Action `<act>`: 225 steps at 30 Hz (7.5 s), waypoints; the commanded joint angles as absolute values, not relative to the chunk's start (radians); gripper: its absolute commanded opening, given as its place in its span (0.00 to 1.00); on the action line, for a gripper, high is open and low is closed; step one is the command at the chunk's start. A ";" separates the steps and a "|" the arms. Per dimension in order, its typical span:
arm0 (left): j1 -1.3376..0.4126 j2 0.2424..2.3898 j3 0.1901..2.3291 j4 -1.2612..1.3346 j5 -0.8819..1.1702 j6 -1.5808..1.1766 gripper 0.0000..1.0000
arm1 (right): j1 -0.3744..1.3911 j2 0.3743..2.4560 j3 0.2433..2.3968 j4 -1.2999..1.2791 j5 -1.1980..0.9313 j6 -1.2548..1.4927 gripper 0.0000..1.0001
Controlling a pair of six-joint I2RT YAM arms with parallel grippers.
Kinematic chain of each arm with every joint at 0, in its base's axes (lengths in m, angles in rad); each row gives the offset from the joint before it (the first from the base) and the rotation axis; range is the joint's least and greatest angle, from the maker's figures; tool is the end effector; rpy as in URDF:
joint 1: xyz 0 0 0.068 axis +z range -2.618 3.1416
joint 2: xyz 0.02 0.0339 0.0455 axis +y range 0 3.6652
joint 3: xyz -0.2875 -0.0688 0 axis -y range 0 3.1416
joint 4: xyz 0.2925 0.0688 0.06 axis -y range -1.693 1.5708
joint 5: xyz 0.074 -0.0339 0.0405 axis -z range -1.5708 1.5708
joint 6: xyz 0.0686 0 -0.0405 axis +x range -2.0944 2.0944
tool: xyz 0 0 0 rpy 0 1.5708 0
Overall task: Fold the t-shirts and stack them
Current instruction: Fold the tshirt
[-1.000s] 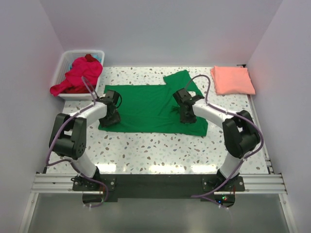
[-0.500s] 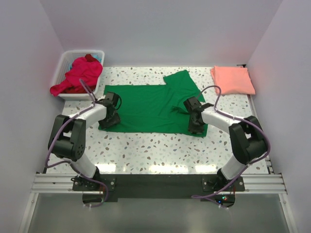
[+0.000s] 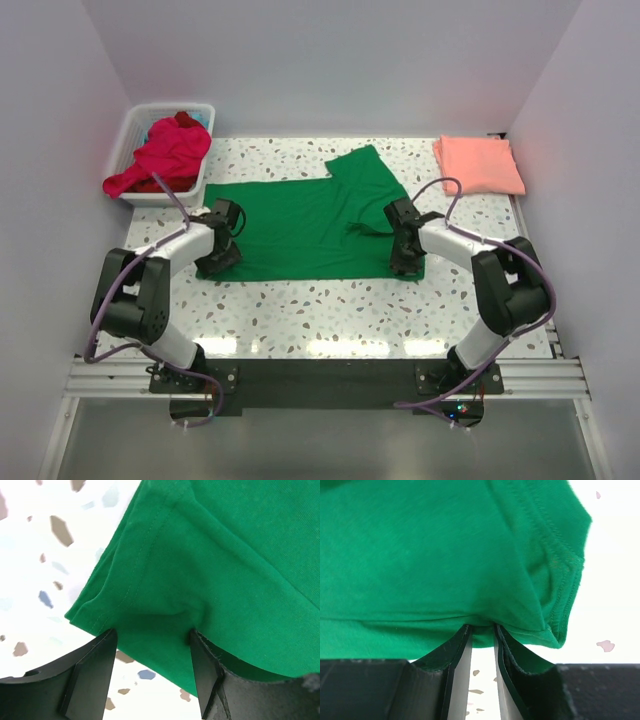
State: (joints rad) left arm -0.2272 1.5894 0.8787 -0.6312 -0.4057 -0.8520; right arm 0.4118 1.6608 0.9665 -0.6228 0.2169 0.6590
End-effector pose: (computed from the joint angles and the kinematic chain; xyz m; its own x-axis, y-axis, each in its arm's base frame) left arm 0.3152 -0.0451 0.1222 -0.7149 -0.5445 -0.4387 -0.6353 0.7679 0.0823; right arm 0.3215 0.1243 0.1223 -0.9104 0.2549 -0.3260 0.2733 0.9619 -0.0110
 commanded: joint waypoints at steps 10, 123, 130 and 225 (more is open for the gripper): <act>-0.192 1.532 0.790 -0.838 -0.486 -0.885 0.65 | 0.361 1.660 0.942 -0.724 0.330 0.657 0.24; -0.201 1.769 1.169 -0.581 -0.365 -0.581 0.65 | 0.425 1.756 0.979 -0.692 0.380 0.560 0.35; -0.199 1.707 1.132 -0.609 -0.382 -0.595 0.65 | 0.402 1.733 0.954 -0.749 0.396 0.558 0.35; -0.186 2.247 1.746 -0.603 -0.428 -0.583 0.00 | 0.132 2.548 2.270 -0.509 0.295 0.382 0.41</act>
State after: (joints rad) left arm -0.1974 2.2711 1.7794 -0.6121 -0.4572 -0.6048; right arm 0.1505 2.5198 2.1975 -0.5377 0.3191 0.3988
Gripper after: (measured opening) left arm 0.072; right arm 0.409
